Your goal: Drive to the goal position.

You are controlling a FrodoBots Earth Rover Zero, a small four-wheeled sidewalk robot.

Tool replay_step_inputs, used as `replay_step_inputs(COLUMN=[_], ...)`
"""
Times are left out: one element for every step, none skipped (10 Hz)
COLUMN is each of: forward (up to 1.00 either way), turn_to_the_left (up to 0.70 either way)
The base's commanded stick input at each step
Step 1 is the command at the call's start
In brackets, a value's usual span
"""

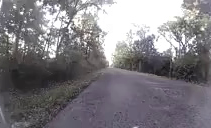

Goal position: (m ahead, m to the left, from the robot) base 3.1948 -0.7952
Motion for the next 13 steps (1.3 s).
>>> replay_step_inputs(forward=[0.05, 0.05, 0.05, 0.05, 0.05, 0.05, 0.05, 0.05, 0.05, 0.05, 0.05, 0.05, 0.05], turn_to_the_left=[0.00, 0.00, 0.00, 0.00, 0.00, 0.00, 0.00, 0.00, 0.00, 0.00, 0.00, 0.00, 0.00])
